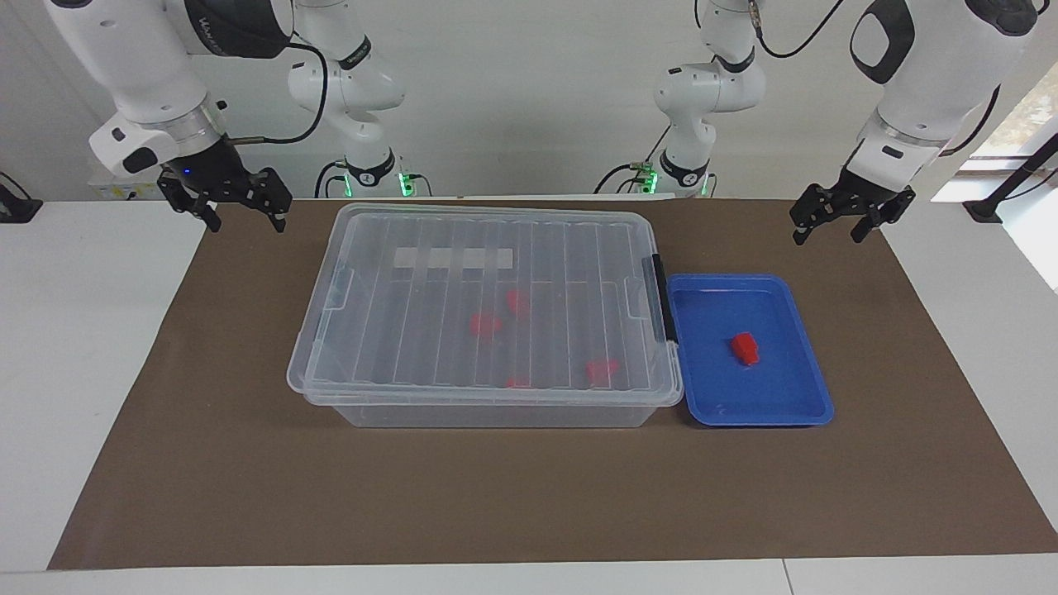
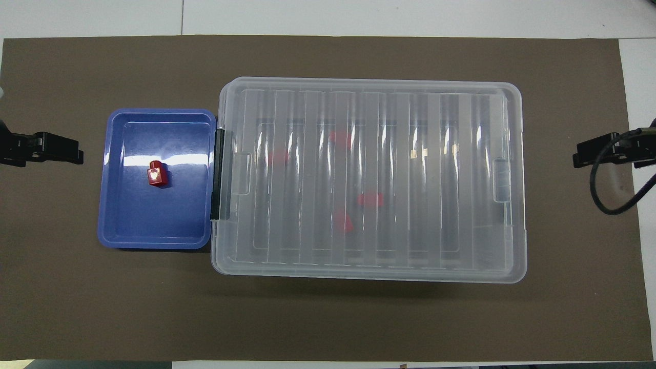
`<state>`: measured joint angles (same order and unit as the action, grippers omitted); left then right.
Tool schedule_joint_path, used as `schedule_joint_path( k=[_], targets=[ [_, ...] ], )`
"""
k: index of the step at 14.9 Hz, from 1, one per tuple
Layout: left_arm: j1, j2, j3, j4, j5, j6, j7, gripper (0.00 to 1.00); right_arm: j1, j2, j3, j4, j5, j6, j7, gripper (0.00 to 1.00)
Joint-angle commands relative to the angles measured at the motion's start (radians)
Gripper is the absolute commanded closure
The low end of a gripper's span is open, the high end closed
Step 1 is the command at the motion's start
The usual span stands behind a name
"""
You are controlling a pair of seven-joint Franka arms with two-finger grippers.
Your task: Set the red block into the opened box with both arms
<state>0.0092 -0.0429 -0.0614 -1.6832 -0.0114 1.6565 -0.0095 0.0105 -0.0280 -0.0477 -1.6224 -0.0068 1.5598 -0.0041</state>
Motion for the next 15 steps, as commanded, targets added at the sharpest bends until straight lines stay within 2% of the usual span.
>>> schedule_joint_path(
  k=[1,6,8,10,15],
  targets=[
    [0.006,-0.028,-0.001,-0.03,0.016,0.002,0.002,0.0,-0.009,-0.009,0.006,-0.004,0.001,-0.018,0.003,0.0],
    [0.006,-0.028,-0.001,-0.03,0.016,0.002,0.002,0.0,-0.003,-0.01,0.006,-0.013,-0.009,-0.007,0.01,0.0],
    [0.006,-0.028,-0.001,-0.03,0.016,0.002,0.002,0.0,0.002,-0.032,0.008,-0.052,-0.009,0.006,0.012,0.0],
    [0.006,-0.028,-0.001,-0.03,0.016,0.002,0.002,0.0,0.005,-0.052,0.009,-0.105,-0.002,0.075,0.01,0.0],
    [0.006,-0.028,-0.001,-0.03,0.016,0.002,0.002,0.0,0.117,-0.056,0.011,-0.227,0.004,0.239,0.059,0.0]
  ],
)
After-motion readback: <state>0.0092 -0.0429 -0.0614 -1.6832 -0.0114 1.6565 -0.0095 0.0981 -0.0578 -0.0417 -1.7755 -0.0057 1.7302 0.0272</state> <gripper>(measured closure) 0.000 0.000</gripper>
